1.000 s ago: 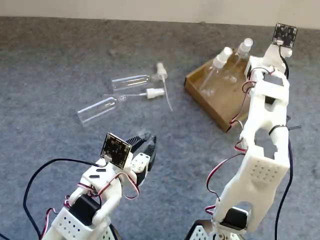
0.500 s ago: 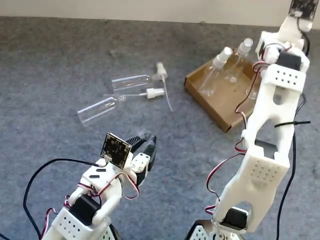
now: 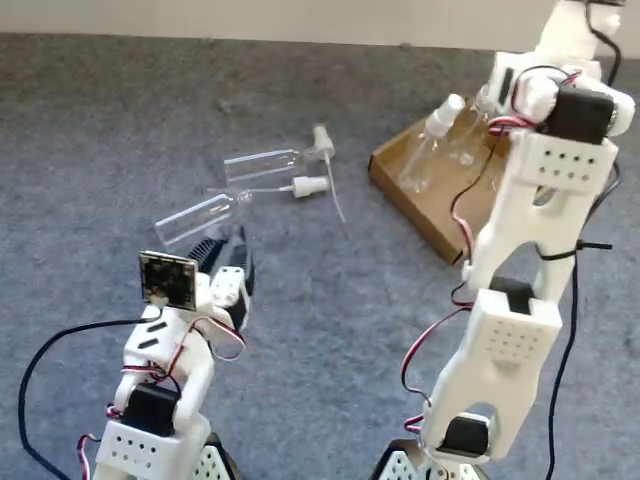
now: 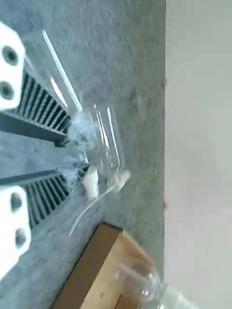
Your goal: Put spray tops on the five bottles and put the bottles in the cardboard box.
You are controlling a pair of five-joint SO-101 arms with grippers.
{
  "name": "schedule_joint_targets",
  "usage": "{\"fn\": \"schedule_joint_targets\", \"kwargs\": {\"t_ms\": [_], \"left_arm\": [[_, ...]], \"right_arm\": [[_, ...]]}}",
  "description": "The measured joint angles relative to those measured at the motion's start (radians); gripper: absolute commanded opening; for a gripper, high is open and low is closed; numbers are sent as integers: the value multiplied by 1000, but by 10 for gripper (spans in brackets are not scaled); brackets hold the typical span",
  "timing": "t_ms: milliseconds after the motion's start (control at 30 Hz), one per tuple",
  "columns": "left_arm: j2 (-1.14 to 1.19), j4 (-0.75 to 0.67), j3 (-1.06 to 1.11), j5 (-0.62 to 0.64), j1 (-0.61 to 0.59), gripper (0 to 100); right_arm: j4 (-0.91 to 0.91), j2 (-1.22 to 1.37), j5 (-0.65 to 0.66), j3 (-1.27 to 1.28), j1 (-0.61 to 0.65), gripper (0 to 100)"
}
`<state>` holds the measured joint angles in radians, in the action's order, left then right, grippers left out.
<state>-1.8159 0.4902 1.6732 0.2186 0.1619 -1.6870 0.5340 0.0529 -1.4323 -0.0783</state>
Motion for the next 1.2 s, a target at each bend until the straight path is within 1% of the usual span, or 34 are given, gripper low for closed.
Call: {"fn": "schedule_joint_targets", "kwargs": {"t_ms": [67, 200, 300, 467, 667, 833, 967, 1033, 1067, 1133, 1200], "left_arm": [[0, -6, 0, 0, -34, 7], [0, -11, 0, 0, -133, 7], [0, -12, 0, 0, -201, 7], [0, -91, 2, 0, -301, 7], [0, -120, 2, 0, -425, 7], [0, -123, 2, 0, -445, 7], [0, -123, -3, 0, -446, 7], [0, -123, -8, 0, -463, 7], [0, -123, -8, 0, -483, 8], [0, -120, -9, 0, -535, 7], [0, -84, -9, 0, -606, 7]], "right_arm": [[-54, 0, 0, -51, 37, 266], [-61, 0, 0, -97, 64, 156], [-61, 0, 0, -100, 89, 111], [-61, 0, 0, -100, 186, 111], [-61, 0, 0, -100, 354, 111], [-61, 5, 0, -100, 517, 113], [-61, 83, 2, -101, 623, 114], [-61, 138, 2, -103, 660, 135], [-61, 163, 2, -103, 678, 165], [-61, 212, 2, -103, 713, 249], [-61, 256, 2, -103, 743, 331]]}}
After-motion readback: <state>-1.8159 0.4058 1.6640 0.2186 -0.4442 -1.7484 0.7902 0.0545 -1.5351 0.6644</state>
